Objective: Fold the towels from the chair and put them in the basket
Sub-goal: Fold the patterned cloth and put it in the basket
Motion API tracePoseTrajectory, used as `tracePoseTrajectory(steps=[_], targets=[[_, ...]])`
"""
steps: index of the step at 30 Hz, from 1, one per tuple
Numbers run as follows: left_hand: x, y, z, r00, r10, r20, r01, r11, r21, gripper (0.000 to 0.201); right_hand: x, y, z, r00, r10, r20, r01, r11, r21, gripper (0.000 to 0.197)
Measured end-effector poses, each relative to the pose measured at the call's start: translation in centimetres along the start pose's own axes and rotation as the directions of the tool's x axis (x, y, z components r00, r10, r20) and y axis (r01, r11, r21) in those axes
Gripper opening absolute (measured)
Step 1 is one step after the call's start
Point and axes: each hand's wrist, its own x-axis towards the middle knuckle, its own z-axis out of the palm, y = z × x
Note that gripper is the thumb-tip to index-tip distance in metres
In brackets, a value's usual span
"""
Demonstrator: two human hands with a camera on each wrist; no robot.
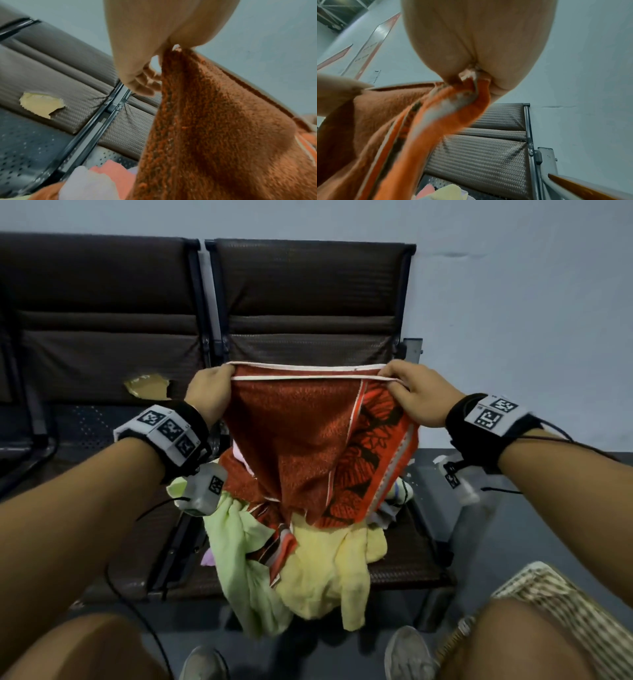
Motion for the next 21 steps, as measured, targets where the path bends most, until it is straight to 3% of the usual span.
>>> tracePoseTrajectory(steps=[3,5,8,13,18,21], targets=[[-1.2,0.5,-0.1,0.985,-0.050,0.167,0.112,0.917,-0.384,0.031,-0.1,0.1,-0.4,0.995,0.006,-0.096,-0.005,1.000,0.014,0.016],[-1.5,0.2,-0.1,0.973,0.051,0.224,0.040,0.923,-0.384,0.024,0.0,0.3,-0.8,0.996,0.021,-0.089,-0.029,0.996,-0.079,0.024],[-1.4,-0.3,-0.2,0.977,0.132,0.167,-0.078,0.953,-0.293,0.028,-0.2,0.4,-1.3,0.999,0.019,-0.051,-0.026,0.988,-0.149,0.033],[-1.4,0.3,0.2,0.986,0.163,0.034,-0.148,0.952,-0.269,0.019,-0.2,0.6,-1.3,0.984,0.167,-0.054,-0.166,0.986,0.026,0.056],[-0.7,2.5,2.0,0.989,-0.068,-0.128,0.021,0.942,-0.334,0.034,0.8,-0.9,-0.5,0.911,0.413,0.024,-0.397,0.856,0.330,0.053],[-1.5,5.4,3.6,0.990,-0.100,-0.100,0.056,0.927,-0.370,0.041,1.6,-3.4,0.0,0.872,0.488,0.040,-0.439,0.744,0.504,0.033]])
